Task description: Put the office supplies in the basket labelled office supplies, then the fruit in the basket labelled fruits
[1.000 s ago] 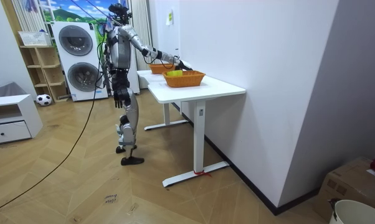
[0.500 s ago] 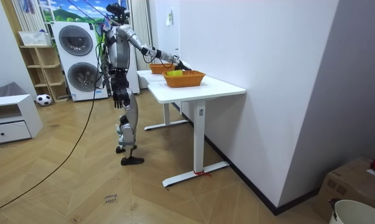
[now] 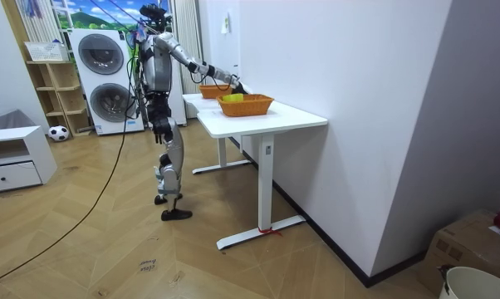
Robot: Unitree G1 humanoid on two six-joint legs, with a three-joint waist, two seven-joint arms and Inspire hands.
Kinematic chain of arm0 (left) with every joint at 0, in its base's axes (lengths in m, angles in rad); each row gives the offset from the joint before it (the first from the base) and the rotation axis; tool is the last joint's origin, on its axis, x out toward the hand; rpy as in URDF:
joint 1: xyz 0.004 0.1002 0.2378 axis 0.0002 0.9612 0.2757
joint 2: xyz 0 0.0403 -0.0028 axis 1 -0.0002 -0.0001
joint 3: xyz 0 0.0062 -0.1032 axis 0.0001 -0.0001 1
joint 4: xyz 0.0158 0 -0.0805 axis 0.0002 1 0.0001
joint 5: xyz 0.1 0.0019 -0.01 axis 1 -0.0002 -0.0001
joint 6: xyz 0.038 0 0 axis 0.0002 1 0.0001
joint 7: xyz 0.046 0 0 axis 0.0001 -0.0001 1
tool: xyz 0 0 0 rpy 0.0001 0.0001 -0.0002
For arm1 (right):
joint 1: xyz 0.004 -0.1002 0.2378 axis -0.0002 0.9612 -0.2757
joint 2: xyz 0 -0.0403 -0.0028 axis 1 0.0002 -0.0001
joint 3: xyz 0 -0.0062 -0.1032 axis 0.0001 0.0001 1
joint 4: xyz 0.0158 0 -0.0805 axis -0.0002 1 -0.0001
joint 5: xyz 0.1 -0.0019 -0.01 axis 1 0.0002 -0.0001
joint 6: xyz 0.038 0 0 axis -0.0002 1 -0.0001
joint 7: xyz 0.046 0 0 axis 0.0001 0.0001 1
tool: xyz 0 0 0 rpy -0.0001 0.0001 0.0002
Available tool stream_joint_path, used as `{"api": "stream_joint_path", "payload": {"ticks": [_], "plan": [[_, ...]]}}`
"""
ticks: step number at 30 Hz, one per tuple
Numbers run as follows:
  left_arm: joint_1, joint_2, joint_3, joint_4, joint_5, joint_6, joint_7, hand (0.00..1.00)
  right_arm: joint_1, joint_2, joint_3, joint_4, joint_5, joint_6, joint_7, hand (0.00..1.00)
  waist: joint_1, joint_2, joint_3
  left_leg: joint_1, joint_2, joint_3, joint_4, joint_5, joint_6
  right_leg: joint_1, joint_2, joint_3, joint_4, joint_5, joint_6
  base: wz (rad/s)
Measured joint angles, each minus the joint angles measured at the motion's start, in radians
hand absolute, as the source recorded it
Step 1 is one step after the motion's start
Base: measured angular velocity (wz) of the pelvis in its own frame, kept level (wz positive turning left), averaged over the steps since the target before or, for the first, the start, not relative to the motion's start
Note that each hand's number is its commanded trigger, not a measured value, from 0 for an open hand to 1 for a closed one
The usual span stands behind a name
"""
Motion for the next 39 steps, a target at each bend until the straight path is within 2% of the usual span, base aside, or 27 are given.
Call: {"api": "stream_joint_path", "payload": {"ticks": [9, 16, 17, 18, 19, 22, 27, 30, 34, 39], "plan": [[-0.001, 0.0, 0.0, 0.006, 0.001, 0.0, -0.018, 0.0, -0.002, -0.013, -0.001, 0.002, -0.004, 0.0, 0.052, 0.0, 0.003, 0.003, 0.0017, 0.003, -0.001, 0.0, 0.0, 0.0, 0.0, 0.003, -0.001, -0.003, -0.002, 0.0, 0.0, 0.0], [-0.014, -0.001, 0.0, 0.007, 0.001, 0.003, -0.025, 0.0, -0.019, -0.035, 0.005, 0.036, -0.005, 0.001, 0.089, 0.0, 0.027, 0.012, 0.0049, 0.01, 0.0, -0.002, -0.001, 0.001, 0.0, 0.009, 0.0, -0.004, -0.002, 0.0, 0.0, 0.0], [-0.015, -0.001, 0.0, 0.008, 0.001, 0.003, -0.025, 0.0, -0.024, -0.035, 0.01, 0.042, -0.005, 0.001, 0.09, 0.2, 0.027, 0.013, 0.0057, 0.012, 0.0, -0.002, -0.002, 0.001, 0.0, 0.011, 0.0, -0.005, -0.002, 0.0, 0.0, 0.0], [-0.016, -0.001, 0.0, 0.008, 0.001, 0.004, -0.025, 0.0, -0.027, -0.036, 0.018, 0.046, -0.005, 0.002, 0.093, 0.96, 0.028, 0.013, 0.006, 0.016, 0.0, -0.003, -0.005, 0.001, 0.0, 0.014, 0.0, -0.006, -0.001, 0.0, 0.0, 0.0], [-0.016, -0.001, 0.0, 0.008, 0.001, 0.004, -0.025, 0.0, -0.027, -0.036, 0.018, 0.044, -0.007, 0.005, 0.096, 1.0, 0.03, 0.013, 0.0055, 0.017, 0.0, -0.003, -0.008, 0.001, 0.0, 0.014, 0.001, -0.005, -0.001, 0.0, 0.0, 0.0], [-0.016, -0.002, -0.001, 0.008, 0.002, 0.01, -0.025, 0.0, -0.028, -0.038, 0.017, 0.04, -0.01, 0.008, 0.095, 1.0, 0.03, 0.01, 0.0037, 0.018, 0.0, -0.003, -0.009, 0.001, 0.0, 0.014, 0.001, -0.005, -0.002, 0.0, 0.0, 0.0], [-0.021, -0.002, -0.002, 0.008, 0.001, 0.011, -0.025, 0.0, -0.039, -0.064, 0.016, 0.04, -0.035, 0.01, 0.077, 1.0, 0.034, 0.009, 0.0026, 0.018, 0.0, -0.003, -0.008, 0.001, 0.0, 0.014, 0.001, -0.006, -0.003, 0.0, 0.0, 0.0], [-0.026, -0.001, -0.004, 0.008, 0.0, 0.011, -0.025, 0.0, -0.038, -0.072, 0.018, 0.041, -0.04, 0.011, 0.063, 1.0, 0.043, 0.004, -0.0008, 0.02, 0.0, 0.001, -0.009, 0.001, 0.0, 0.014, 0.002, 0.002, -0.005, 0.0, 0.0, -0.03], [-0.038, -0.001, -0.009, 0.008, -0.045, 0.009, -0.019, 0.0, -0.038, -0.078, 0.038, 0.038, -0.039, 0.023, 0.025, 1.0, 0.046, 0.002, -0.0021, 0.021, 0.0, 0.001, -0.008, 0.001, 0.0, 0.021, 0.003, 0.004, -0.016, 0.0, 0.0, 0.0], [-0.041, -0.001, -0.008, 0.008, -0.078, 0.006, -0.016, 0.0, -0.037, -0.078, 0.056, 0.04, -0.015, 0.032, 0.027, 1.0, 0.044, 0.0, -0.0015, 0.022, 0.001, 0.002, -0.009, 0.001, -0.001, 0.022, 0.004, 0.006, -0.017, 0.0, 0.0, 0.0]]}}
